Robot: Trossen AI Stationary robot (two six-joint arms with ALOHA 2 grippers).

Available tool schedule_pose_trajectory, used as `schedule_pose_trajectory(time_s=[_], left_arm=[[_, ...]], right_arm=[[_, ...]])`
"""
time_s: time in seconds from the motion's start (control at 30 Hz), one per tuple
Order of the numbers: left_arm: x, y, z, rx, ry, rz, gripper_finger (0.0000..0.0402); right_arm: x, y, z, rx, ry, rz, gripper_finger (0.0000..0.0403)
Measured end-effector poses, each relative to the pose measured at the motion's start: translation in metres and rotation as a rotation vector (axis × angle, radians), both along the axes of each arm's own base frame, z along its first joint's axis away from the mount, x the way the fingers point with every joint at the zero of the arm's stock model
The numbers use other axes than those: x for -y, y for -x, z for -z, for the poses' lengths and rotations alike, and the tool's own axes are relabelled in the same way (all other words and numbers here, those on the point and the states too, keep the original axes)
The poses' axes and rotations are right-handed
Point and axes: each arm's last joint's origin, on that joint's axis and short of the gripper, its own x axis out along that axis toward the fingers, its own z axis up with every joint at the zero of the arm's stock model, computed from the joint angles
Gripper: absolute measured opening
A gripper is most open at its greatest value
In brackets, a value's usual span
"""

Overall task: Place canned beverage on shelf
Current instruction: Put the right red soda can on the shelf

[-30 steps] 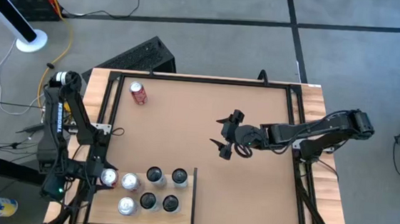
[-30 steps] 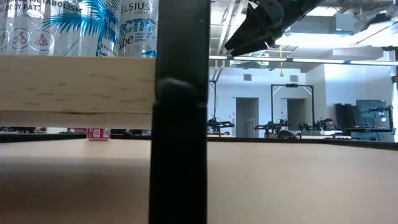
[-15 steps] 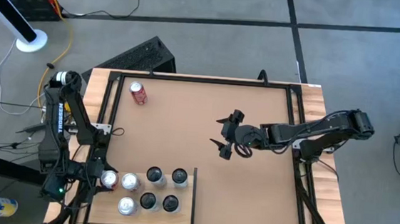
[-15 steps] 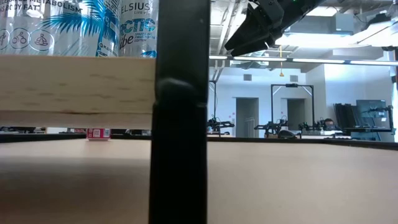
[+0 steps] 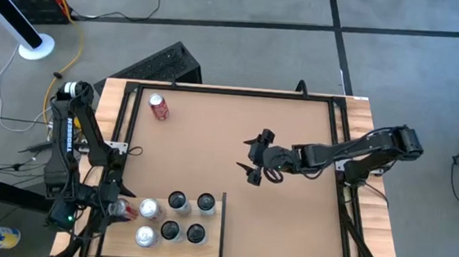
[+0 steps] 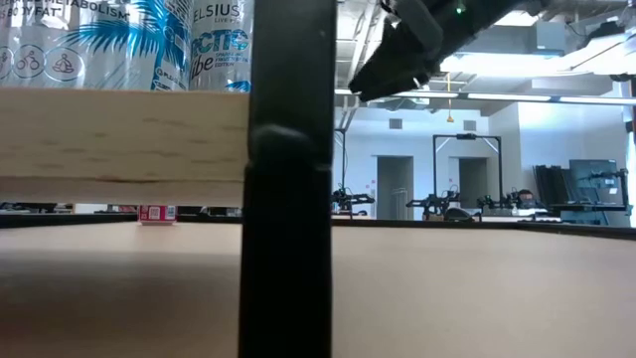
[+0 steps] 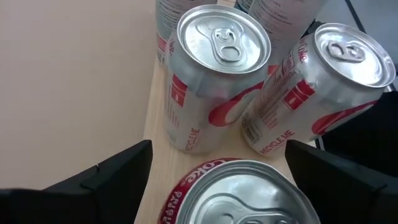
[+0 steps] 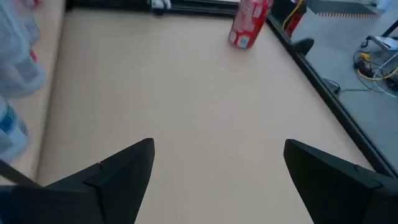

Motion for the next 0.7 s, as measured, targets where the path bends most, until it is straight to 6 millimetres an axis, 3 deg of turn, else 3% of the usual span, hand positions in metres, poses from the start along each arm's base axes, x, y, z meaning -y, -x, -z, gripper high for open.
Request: schedule_pose_trajectory(time_s=[0.17, 0.5, 0.7], left_arm=[[-0.004, -0.002, -0.004, 0.032, -0.011, 0.001, 0.0349], [-0.026, -0.005, -0.055, 0.138, 0.057, 0.043, 0.0349], [-0.045, -0.002, -0.063, 0.107, 0.133, -0.007, 0.0333]], right_arm=[[0.000, 0.000, 0.001, -0.009, 0.011, -0.009, 0.0382], [0.000, 0.002, -0.004, 0.013, 0.014, -0.013, 0.0382], [0.000, 0.001, -0.005, 0.014, 0.034, -0.025, 0.0382]])
